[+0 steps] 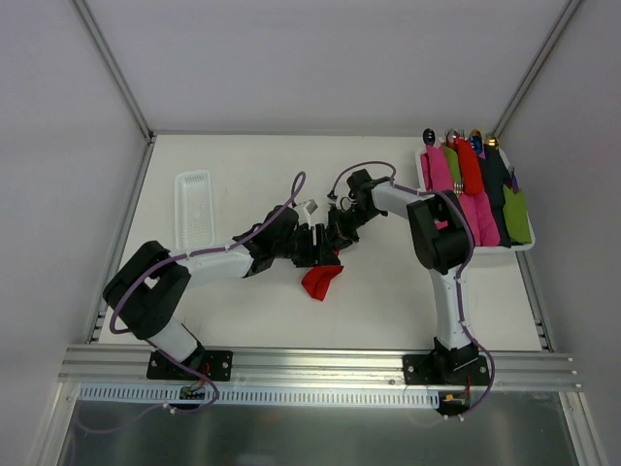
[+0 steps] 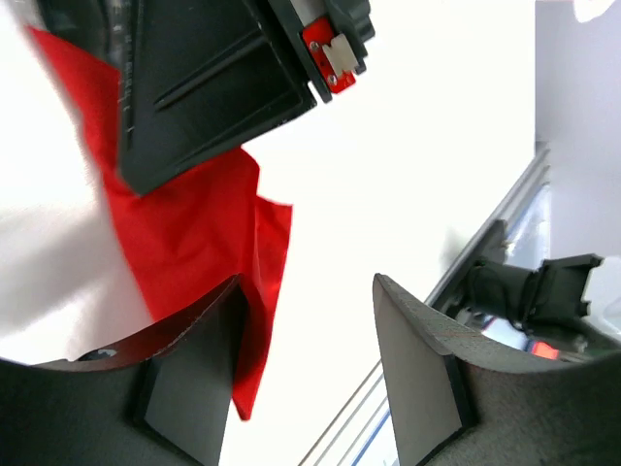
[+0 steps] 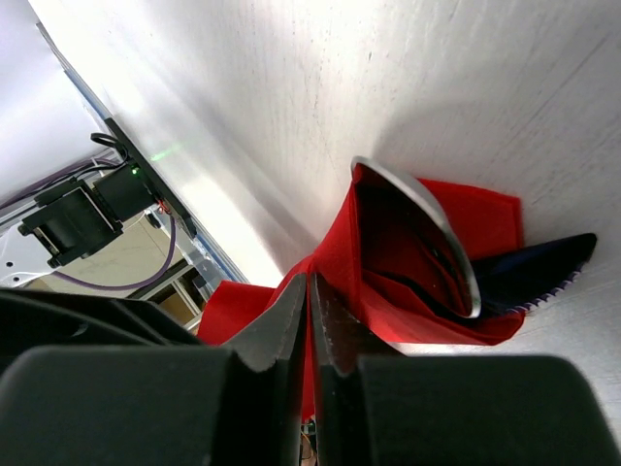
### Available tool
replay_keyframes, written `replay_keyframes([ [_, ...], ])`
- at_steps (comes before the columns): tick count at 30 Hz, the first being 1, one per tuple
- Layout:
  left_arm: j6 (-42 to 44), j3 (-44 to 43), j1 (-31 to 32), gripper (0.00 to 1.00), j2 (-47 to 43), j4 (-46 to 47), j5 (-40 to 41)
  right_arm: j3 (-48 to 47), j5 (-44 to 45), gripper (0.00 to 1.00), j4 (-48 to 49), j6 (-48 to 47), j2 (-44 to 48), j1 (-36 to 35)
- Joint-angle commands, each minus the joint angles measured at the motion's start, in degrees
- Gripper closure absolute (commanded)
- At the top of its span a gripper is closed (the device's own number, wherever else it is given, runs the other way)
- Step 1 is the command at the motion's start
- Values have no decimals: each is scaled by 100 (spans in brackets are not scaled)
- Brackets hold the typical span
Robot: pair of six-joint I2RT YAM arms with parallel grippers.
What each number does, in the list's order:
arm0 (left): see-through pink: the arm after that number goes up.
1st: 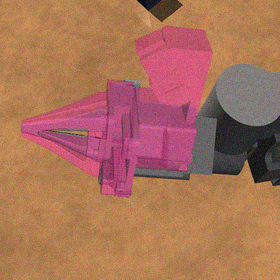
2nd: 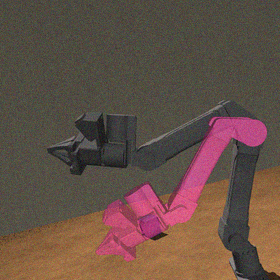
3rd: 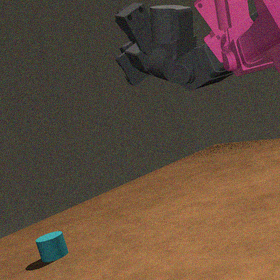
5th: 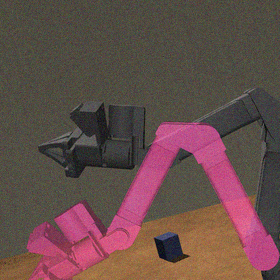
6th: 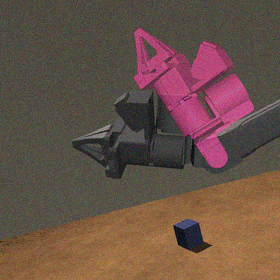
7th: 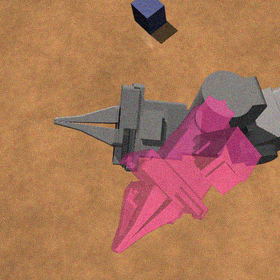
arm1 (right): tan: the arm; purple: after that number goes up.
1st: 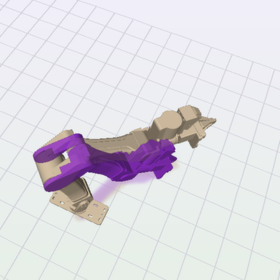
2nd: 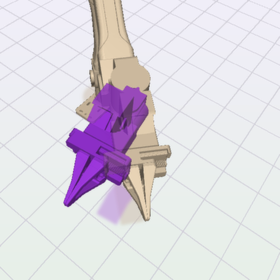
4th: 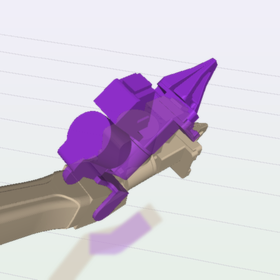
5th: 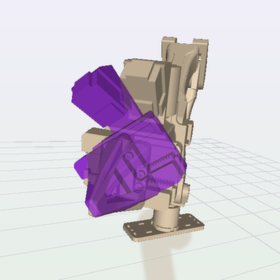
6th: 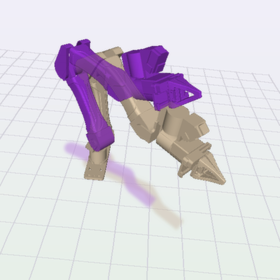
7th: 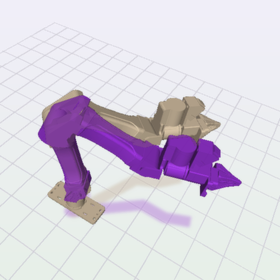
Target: Place the utensils on the paper napkin and roll it up
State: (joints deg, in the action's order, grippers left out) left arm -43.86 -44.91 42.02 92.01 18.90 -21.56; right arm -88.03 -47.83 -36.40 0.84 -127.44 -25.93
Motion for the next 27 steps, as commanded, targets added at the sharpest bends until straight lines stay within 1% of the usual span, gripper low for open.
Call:
replay_keyframes([
  [1,623,-194,-18,45,-420,-895,275,23,776,92,-244,-181,-185,-78],
  [2,807,-211,-27,45,-438,-1149,267,23,776,93,-244,-181,-185,-79],
  [5,966,-142,-27,46,-552,-1397,389,-4,793,93,-262,-190,-194,-96],
  [12,1151,114,-98,46,-631,-1494,364,-4,828,93,-271,-198,-150,-87],
  [17,1221,192,-98,54,-850,-1564,425,-13,846,93,-271,-207,-132,-96],
  [18,1222,219,-98,58,-903,-1564,442,-13,855,93,-271,-207,-132,-96],
  [20,1239,263,-98,63,-1000,-1608,512,-4,872,93,-271,-207,-141,-96],
  [24,1309,228,-89,79,-1080,-1687,530,5,898,94,-271,-207,-132,-87],
  [25,1336,176,-80,86,-1080,-1696,513,14,899,94,-280,-207,-132,-87],
  [27,1397,96,-45,90,-1027,-1714,443,14,907,94,-271,-207,-132,-96],
])
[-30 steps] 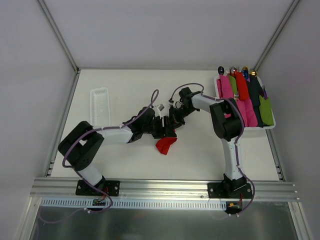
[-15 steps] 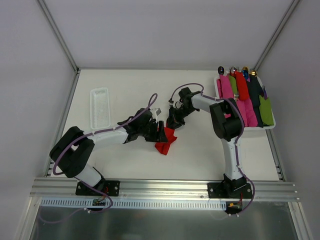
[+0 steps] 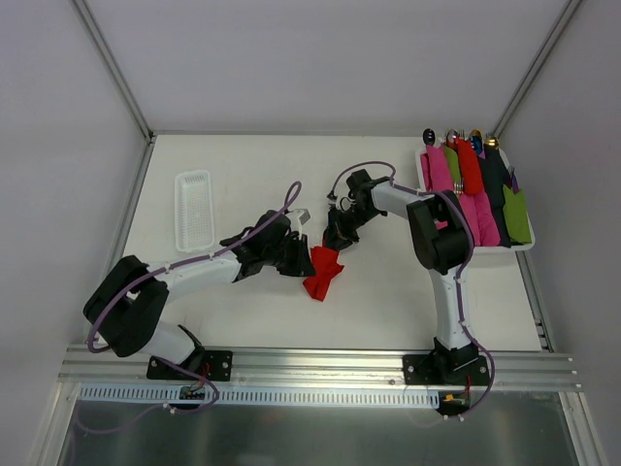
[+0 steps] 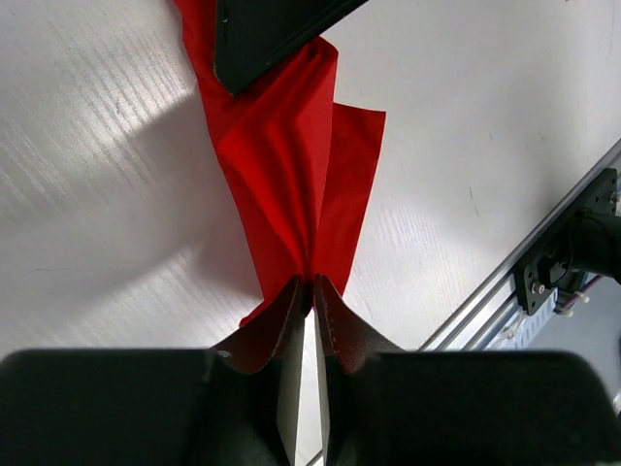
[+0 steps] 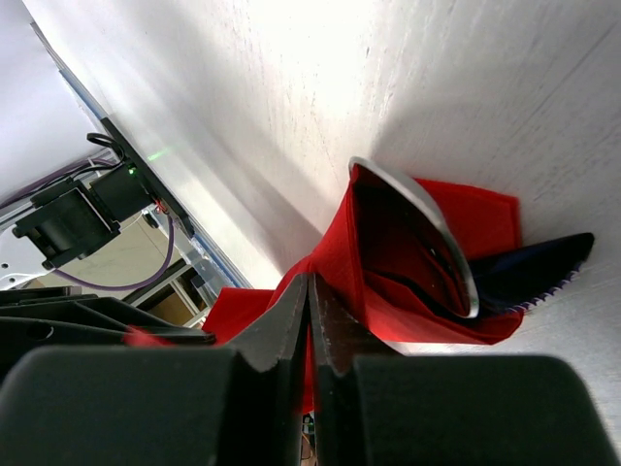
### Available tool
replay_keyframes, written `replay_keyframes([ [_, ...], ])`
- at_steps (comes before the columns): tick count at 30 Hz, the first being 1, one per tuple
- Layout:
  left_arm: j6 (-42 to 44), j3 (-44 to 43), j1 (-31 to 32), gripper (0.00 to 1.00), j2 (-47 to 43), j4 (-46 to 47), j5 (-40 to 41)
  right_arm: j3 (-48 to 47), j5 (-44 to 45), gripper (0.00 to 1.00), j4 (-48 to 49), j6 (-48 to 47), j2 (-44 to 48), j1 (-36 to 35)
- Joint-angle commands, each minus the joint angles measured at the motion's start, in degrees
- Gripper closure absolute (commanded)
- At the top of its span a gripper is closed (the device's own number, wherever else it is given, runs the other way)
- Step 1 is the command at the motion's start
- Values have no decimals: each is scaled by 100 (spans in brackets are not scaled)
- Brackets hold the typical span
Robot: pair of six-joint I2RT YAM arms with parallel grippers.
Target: Place the utensils on the paper napkin and roll it up
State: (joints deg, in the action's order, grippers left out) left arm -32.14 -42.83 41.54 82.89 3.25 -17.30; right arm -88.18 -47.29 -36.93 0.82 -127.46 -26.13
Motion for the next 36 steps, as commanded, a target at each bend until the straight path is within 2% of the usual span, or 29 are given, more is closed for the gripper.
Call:
replay_keyframes([
  [1,234,-173,21,92,-89,-149,-1,20,853,94,-218,-196,-130,-76],
  [7,349,-498,205,100,174,-157,-89,20,879,94,-236,-196,-130,-68],
  [12,498,-718,460,100,429,-289,60,20,923,95,-245,-196,-121,-68],
  [22,911,-1649,1444,100,1413,-1597,1079,20,949,95,-271,-196,-121,-68],
  [26,894,-1563,1629,76,1310,-1696,1343,20,949,96,-280,-205,-121,-68],
  [29,876,-1378,1629,66,775,-1678,1475,12,949,95,-289,-214,-121,-76],
  [32,1534,-1193,1612,55,3,-1722,1624,12,967,95,-306,-257,-113,-76],
  [34,1877,-1027,1463,45,-412,-1757,1398,29,993,96,-315,-284,-104,-76],
  [36,1887,-947,972,42,-809,-1870,1055,29,993,96,-333,-293,-104,-85],
])
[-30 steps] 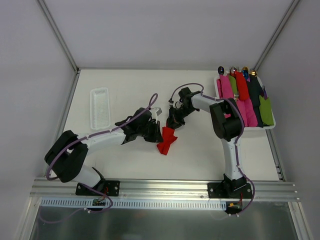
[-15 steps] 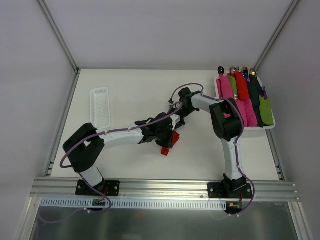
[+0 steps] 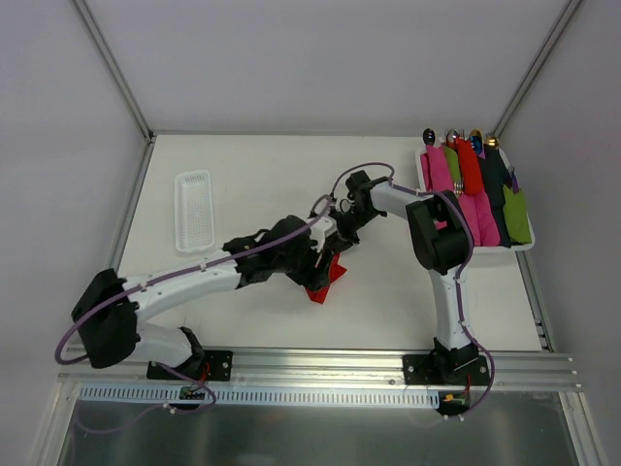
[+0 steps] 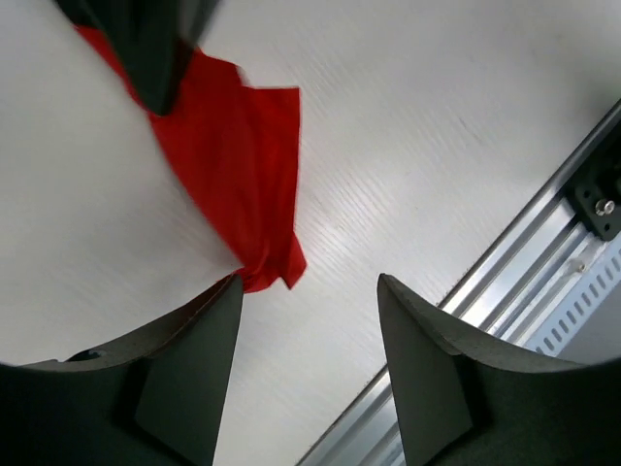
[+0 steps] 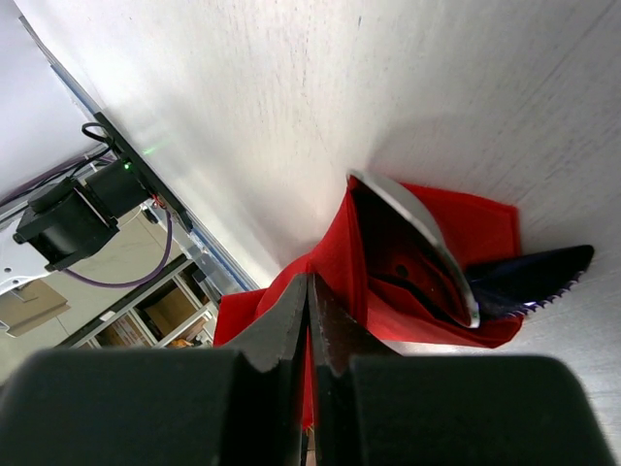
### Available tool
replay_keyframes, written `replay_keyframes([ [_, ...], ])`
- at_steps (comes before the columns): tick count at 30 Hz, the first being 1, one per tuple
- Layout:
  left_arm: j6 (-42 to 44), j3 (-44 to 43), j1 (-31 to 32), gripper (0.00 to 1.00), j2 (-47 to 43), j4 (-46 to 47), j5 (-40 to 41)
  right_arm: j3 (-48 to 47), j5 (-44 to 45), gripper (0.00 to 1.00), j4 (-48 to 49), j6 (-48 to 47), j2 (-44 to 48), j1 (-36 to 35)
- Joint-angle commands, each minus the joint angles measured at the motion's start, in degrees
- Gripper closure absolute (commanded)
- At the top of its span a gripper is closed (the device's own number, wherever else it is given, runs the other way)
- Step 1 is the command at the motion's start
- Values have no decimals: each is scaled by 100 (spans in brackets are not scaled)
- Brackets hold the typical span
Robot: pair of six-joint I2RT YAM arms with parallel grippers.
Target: Place the utensils on the paper napkin and roll it up
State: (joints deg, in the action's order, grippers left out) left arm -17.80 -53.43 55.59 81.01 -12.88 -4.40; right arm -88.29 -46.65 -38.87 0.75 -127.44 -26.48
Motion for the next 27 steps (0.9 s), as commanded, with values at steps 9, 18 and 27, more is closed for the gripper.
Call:
replay_keyframes([
  [9,481,289,-945,40,-166,-373,-642,31,921,96,-138,-286,-115,-42],
  [18,85,465,-910,47,362,453,-1370,31,956,96,-138,-286,-97,-50],
  [27,-399,737,-805,55,512,1104,-1889,22,965,96,-138,-269,-97,-41],
])
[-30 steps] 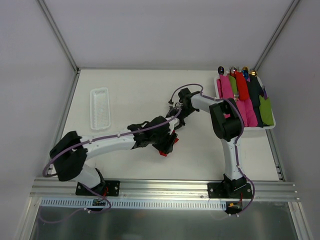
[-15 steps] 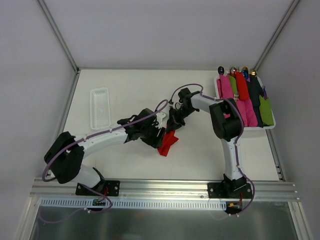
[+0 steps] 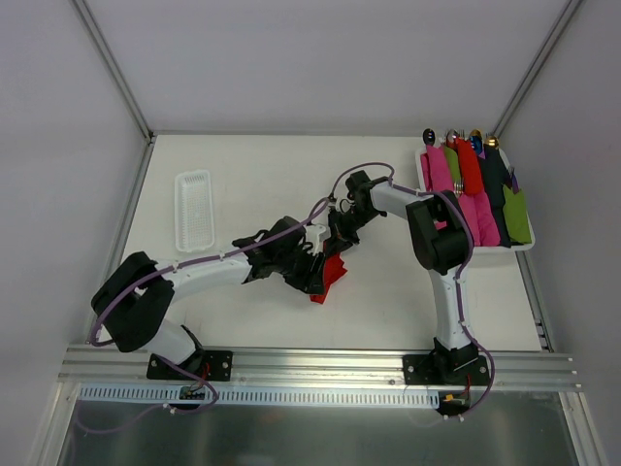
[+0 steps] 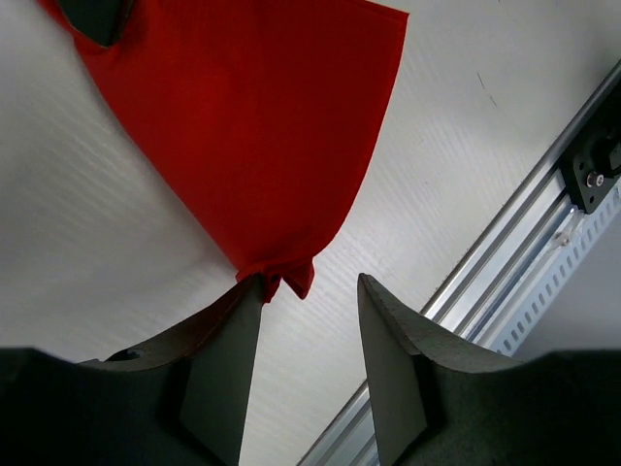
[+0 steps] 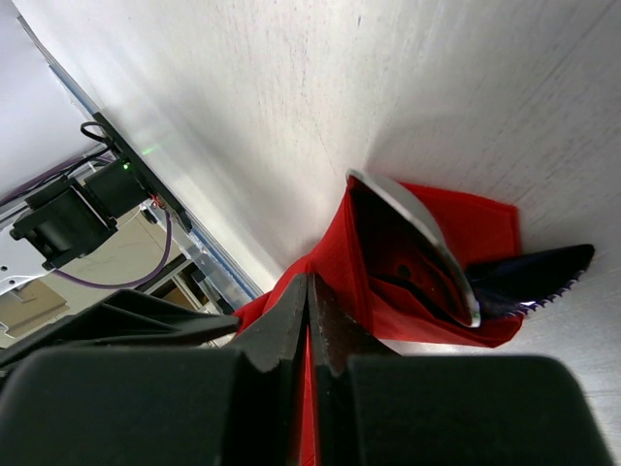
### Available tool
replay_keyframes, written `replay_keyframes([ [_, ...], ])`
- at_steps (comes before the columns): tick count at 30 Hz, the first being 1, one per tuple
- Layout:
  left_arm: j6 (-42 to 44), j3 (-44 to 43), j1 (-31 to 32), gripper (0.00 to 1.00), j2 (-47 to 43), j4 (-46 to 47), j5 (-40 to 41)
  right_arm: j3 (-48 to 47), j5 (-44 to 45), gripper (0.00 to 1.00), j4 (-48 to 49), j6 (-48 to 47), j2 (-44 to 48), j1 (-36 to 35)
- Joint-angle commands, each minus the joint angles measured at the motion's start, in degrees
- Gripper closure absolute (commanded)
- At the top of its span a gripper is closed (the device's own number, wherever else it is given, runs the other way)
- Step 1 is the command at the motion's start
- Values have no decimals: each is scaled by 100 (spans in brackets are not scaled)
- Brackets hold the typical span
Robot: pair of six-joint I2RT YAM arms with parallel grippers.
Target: Place the utensils on the paper napkin and roll it up
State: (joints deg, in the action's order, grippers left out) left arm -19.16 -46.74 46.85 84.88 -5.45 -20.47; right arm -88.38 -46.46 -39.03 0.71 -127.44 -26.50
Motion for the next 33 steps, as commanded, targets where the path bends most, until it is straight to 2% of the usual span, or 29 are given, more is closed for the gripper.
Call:
replay_keyframes([
  [1,-290,69,105,56,151,369,-239,23,945,96,-132,-264,-97,-39],
  [6,-448,42,289,60,301,343,261,22,946,96,-123,-256,-97,-31],
  [8,-483,16,386,61,301,204,718,22,946,96,-132,-264,-97,-39],
  [16,-519,341,308,44,-208,220,1352,31,954,96,-140,-273,-106,-39],
  [22,-343,552,0,42,-420,369,941,22,937,96,-140,-273,-106,-31],
  [24,-273,535,-27,41,-315,501,512,22,937,96,-140,-282,-97,-31],
  [33,-474,605,-62,43,10,1098,-229,40,963,96,-141,-282,-88,-31],
])
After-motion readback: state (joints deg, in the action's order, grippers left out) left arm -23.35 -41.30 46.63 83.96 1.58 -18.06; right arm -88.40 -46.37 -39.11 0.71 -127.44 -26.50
